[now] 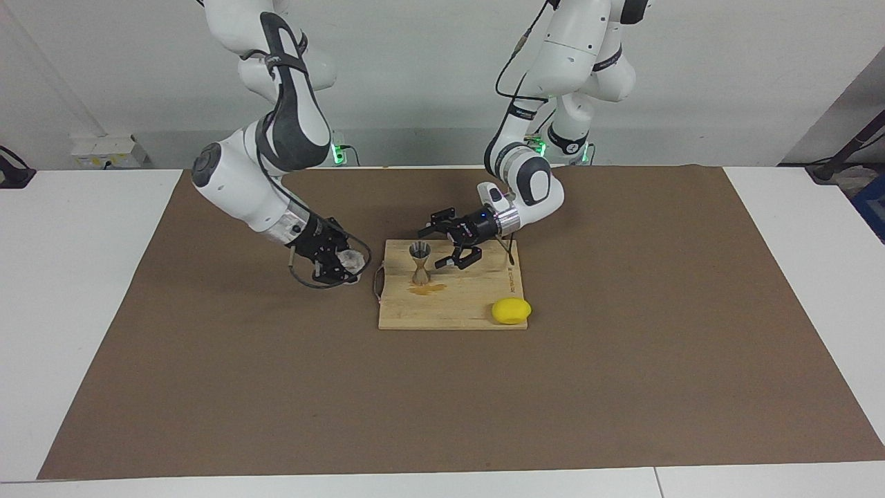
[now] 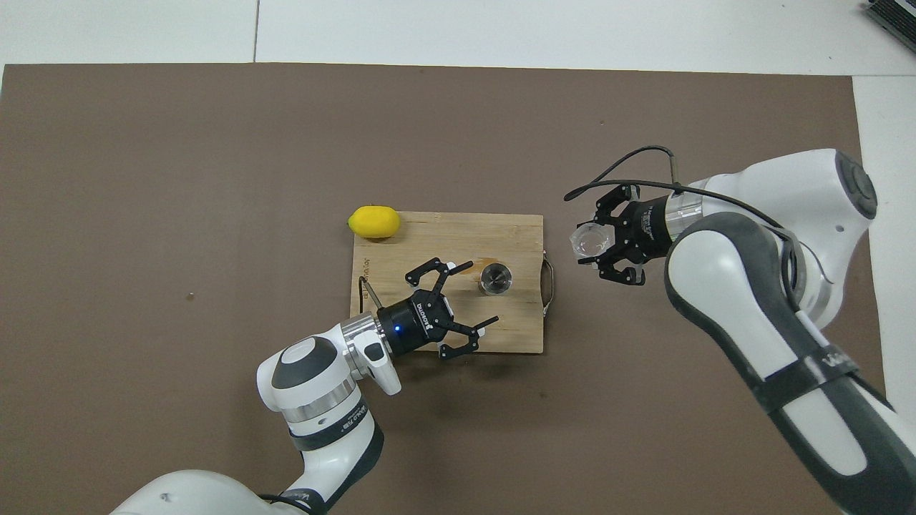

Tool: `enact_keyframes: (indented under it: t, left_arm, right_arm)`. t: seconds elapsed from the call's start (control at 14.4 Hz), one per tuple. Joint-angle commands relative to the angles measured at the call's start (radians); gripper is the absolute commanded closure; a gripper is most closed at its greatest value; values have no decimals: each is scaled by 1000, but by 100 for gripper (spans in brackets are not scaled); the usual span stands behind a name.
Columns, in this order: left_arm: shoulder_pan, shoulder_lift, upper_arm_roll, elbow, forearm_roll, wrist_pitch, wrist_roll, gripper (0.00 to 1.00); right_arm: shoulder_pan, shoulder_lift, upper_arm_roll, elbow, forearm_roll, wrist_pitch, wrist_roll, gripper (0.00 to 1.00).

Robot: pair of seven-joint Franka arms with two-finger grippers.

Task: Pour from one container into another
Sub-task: 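Tilt the glass over the cup while the left gripper withdraws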

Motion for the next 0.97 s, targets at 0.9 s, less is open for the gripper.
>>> enact_keyframes:
  t: [0.9]
  left_arm:
    - [337,-220,-7,-234,352,-117,181,0]
  right_arm:
    - [252,8,-4,79,-530,16,390,88]
